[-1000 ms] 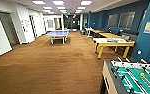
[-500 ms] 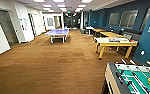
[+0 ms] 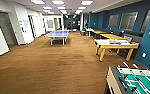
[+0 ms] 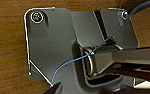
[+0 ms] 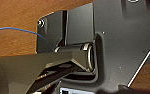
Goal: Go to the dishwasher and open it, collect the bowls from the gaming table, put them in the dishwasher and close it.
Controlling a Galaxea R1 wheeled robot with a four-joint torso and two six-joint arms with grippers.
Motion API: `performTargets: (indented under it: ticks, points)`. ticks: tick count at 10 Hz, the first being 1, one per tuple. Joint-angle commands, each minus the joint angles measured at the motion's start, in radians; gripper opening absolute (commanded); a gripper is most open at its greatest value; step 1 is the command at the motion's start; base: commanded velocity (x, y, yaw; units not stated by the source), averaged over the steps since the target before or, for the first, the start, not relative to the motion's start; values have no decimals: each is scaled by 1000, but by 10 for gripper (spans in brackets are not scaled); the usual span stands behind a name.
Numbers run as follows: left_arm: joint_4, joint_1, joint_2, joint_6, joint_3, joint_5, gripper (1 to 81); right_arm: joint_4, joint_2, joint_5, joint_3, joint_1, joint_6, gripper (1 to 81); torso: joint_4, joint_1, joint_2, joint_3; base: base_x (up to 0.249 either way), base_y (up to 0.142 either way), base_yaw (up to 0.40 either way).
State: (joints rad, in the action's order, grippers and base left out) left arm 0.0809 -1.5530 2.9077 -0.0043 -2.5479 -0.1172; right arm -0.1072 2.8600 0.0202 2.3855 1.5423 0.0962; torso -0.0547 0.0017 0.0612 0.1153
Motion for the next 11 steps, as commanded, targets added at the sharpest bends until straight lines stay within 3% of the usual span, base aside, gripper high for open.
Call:
performTargets:
  ticks: [1, 7, 11]
  points:
    - [-1, 44, -5, -2, 6, 44, 811, 3, -11, -57, -10, -43, 2, 811, 0, 0, 0, 0, 189, 0, 0]
    - [-1, 44, -5, -2, 6, 44, 811, 3, -9, -57, -10, -43, 2, 811, 0, 0, 0, 0, 189, 0, 0]
    - [-3, 44, -5, -2, 6, 44, 811, 3, -8, -57, -10, -46, 2, 811, 0, 0, 0, 0, 189, 71, 0]
